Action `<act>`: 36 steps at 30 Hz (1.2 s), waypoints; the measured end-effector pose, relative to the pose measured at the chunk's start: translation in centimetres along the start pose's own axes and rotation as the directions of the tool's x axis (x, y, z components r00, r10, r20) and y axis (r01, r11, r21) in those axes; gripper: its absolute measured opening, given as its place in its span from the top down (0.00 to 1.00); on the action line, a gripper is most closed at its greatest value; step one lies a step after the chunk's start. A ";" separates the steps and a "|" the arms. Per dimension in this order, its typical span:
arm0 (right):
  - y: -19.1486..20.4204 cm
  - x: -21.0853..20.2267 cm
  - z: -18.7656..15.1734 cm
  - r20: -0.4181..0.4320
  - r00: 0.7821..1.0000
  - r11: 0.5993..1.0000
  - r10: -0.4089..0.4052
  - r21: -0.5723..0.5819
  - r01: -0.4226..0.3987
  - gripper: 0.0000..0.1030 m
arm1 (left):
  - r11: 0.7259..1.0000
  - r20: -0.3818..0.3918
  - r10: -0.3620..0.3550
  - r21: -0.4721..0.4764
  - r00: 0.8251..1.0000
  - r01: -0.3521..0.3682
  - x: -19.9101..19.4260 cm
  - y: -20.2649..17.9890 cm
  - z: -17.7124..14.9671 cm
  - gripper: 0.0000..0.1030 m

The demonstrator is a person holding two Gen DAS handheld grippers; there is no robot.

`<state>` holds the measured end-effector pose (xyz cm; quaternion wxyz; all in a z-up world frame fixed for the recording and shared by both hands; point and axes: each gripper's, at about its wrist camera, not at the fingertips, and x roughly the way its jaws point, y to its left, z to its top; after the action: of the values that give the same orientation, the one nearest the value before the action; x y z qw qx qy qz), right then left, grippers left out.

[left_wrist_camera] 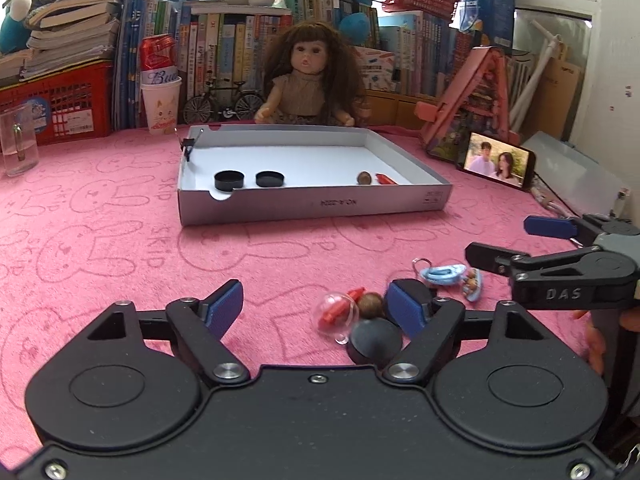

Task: Organize rigid objects
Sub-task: 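Move both tools back toward the remaining objects on the cloth, then grasp a black round lid with the left gripper while the right gripper grasps a blue hair clip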

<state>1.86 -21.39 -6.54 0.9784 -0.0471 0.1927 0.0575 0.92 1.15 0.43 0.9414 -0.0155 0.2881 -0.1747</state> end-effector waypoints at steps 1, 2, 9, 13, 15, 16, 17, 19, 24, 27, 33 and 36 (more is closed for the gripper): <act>0.0 -0.1 -0.3 0.001 1.000 1.000 -0.002 0.000 0.002 0.00 | 1.000 -0.001 -0.007 -0.004 1.000 0.007 -0.2 -0.1 -0.2 0.29; 0.1 -0.2 -0.6 -0.002 1.000 1.000 -0.001 0.001 0.001 0.00 | 1.000 -0.001 -0.014 -0.005 1.000 0.014 -0.4 -0.1 -0.4 0.32; 0.6 -0.6 -1.9 -0.017 0.998 0.995 0.061 -0.077 -0.062 0.01 | 0.998 -0.016 -0.043 0.042 0.999 0.044 -1.6 -1.4 -2.3 0.48; 1.0 -0.2 -2.1 -0.042 0.994 0.984 0.102 -0.141 -0.107 0.09 | 0.996 -0.039 -0.073 0.039 0.997 0.074 -1.5 -1.9 -2.9 0.55; 0.8 -0.1 -2.0 -0.046 0.991 0.981 0.127 -0.140 -0.132 0.10 | 0.996 -0.033 -0.070 0.052 0.997 0.071 -1.5 -2.3 -3.1 0.56; 0.8 0.0 -2.0 -0.048 0.989 0.980 0.138 -0.137 -0.143 0.12 | 0.996 -0.032 -0.071 0.055 0.997 0.073 -1.3 -2.5 -3.0 0.57; 0.7 0.0 -2.0 -0.053 0.988 0.979 0.148 -0.134 -0.154 0.13 | 0.996 -0.032 -0.073 0.054 0.997 0.075 -1.2 -2.6 -3.0 0.58; 0.6 0.0 -1.9 -0.059 0.984 0.976 0.169 -0.127 -0.176 0.19 | 0.996 -0.031 -0.075 0.050 0.997 0.077 -0.9 -2.8 -3.0 0.60; 1.0 -0.2 -1.8 -0.062 0.974 0.963 0.216 -0.152 -0.223 0.35 | 0.996 -0.023 -0.053 0.075 0.998 0.054 -0.1 -3.3 -2.7 0.71; 1.2 -0.2 -1.7 -0.071 0.965 0.951 0.253 -0.166 -0.262 0.50 | 0.995 -0.019 -0.049 0.089 0.999 0.051 0.0 -3.5 -2.7 0.71; 1.5 -0.2 -1.6 -0.075 0.960 0.945 0.269 -0.171 -0.278 0.60 | 0.994 -0.017 -0.048 0.093 0.999 0.049 0.0 -3.5 -2.7 0.71; 1.7 -0.3 -1.6 -0.069 0.964 0.951 0.255 -0.163 -0.263 0.60 | 0.995 -0.018 -0.047 0.088 0.999 0.049 0.0 -3.4 -2.5 0.71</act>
<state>0.75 -19.95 -8.06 0.9499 -0.1064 0.2146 0.2007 -1.51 -1.85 -1.22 0.9344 0.0207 0.2871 -0.2100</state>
